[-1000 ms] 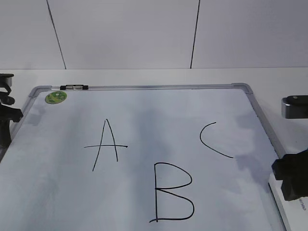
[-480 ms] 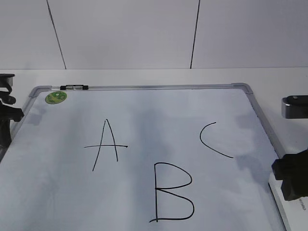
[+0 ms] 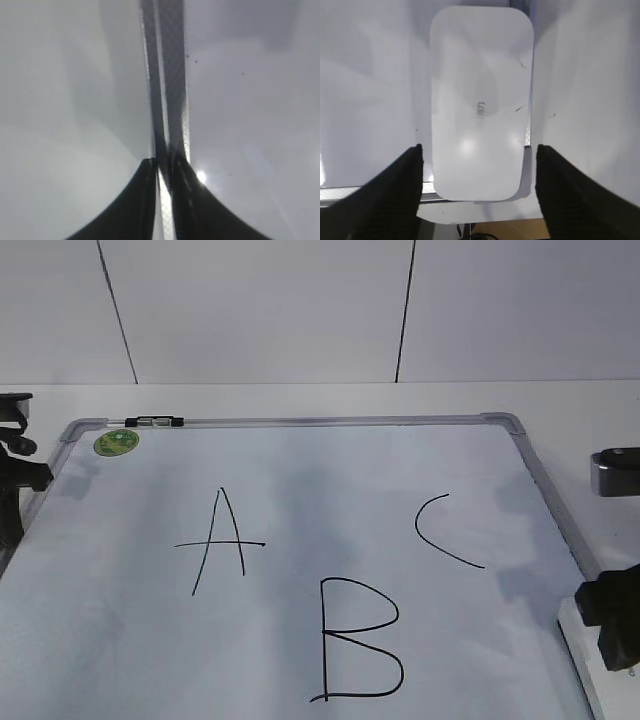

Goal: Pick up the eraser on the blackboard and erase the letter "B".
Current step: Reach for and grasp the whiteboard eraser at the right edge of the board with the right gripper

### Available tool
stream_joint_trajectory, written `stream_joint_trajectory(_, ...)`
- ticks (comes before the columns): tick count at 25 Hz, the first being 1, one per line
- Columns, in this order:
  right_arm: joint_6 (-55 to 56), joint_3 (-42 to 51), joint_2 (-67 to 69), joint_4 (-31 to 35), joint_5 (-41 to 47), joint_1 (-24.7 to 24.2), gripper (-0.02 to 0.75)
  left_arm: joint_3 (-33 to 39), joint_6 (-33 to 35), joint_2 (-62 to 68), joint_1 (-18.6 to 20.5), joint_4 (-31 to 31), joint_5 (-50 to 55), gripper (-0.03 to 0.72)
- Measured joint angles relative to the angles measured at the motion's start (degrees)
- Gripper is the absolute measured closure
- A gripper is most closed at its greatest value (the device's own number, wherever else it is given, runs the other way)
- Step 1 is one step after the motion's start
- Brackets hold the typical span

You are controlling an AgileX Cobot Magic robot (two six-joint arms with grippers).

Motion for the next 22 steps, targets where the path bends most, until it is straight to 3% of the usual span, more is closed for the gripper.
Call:
stream_joint_trajectory(11, 0.02, 0.0, 0.0, -3.45, 0.09, 0.0, 0.177, -0.05, -0.1, 0.0, 0.13, -0.81, 0.0, 0.639)
stream_joint_trajectory(22, 3.88, 0.0, 0.0, -1.67, -2.22, 0.0, 0.158, -0.05, -0.1, 0.0, 0.13, -1.04, 0.0, 0.639)
